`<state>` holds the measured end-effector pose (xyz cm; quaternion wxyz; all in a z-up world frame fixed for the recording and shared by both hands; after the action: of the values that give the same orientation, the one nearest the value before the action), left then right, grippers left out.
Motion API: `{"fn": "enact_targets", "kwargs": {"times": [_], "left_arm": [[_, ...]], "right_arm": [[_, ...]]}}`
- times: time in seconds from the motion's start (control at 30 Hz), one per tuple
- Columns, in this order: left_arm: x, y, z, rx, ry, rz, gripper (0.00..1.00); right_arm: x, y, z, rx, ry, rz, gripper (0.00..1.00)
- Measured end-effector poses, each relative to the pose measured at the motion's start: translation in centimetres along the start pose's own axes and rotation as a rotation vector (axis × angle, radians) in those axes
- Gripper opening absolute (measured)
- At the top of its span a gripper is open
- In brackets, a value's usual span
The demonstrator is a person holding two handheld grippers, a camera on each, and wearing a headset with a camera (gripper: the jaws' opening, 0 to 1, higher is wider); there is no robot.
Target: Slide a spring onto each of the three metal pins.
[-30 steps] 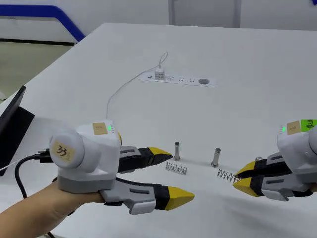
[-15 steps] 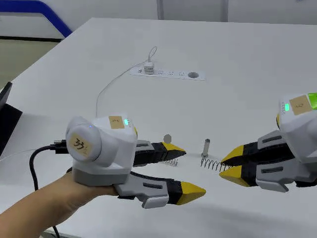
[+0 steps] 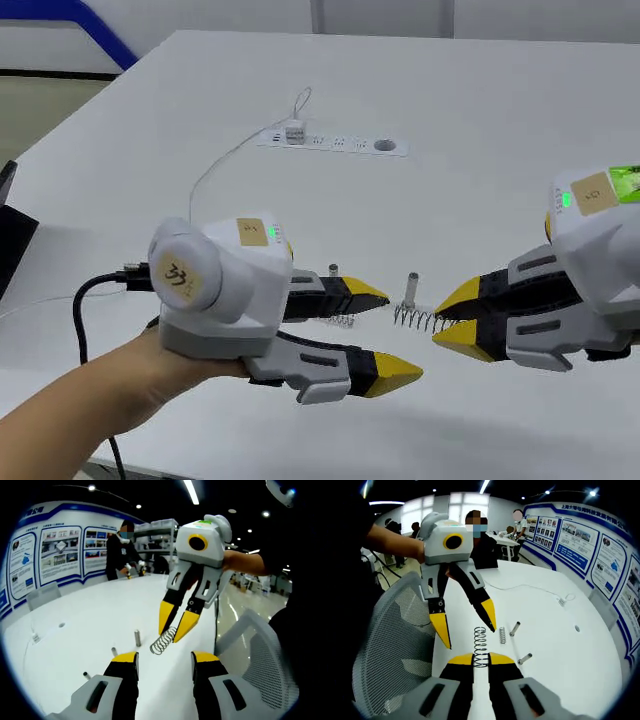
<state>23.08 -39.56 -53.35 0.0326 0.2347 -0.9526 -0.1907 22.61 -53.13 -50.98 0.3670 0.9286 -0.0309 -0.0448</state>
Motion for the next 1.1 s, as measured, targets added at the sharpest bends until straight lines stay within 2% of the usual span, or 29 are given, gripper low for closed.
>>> {"fn": "enact_targets", "kwargs": {"times": [0.23,0.37,0.53,0.63,0.83,1.07,1.1], "left_arm": [[-0.13,-0.03,-0.36,0.007,-0.020,0.008,0.35],[-0.18,-0.16,-0.57,0.011,-0.042,0.011,0.29],[-0.09,-0.41,-0.97,0.019,-0.057,0.027,0.21],[-0.06,-0.53,-0.94,0.008,-0.083,0.033,0.18],[-0.05,-0.47,-0.95,0.009,-0.092,0.044,0.15],[0.13,-0.27,-0.74,0.012,-0.177,0.054,0.12],[0.08,-0.27,-0.63,0.006,-0.222,0.049,0.11]], "right_arm": [[0.07,-0.11,-0.07,-0.011,0.013,-0.009,0.11],[-0.18,-0.30,-0.11,-0.046,0.040,-0.015,0.11],[-0.35,-0.34,-0.24,-0.054,0.052,-0.026,0.11],[-0.39,-0.30,-0.36,-0.054,0.055,-0.031,0.11],[-0.46,-0.27,-0.54,-0.066,0.070,-0.041,0.11],[-0.35,-0.43,-0.69,-0.079,0.104,-0.058,0.11],[-0.23,-0.37,-0.68,-0.095,0.127,-0.048,0.11]]}}
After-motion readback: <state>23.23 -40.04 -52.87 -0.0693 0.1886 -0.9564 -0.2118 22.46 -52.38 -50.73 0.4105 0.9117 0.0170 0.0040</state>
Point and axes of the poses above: the centre of the closed fingertips' face, and the gripper's own axes: y roughly backward along the fingers, x roughly to its right, z roughly out of its underside, the point moved 8 cm from there along y, roughly backward along the fingers, and after that the axes turned 15 degrees about -z, right-handed, at the moved point
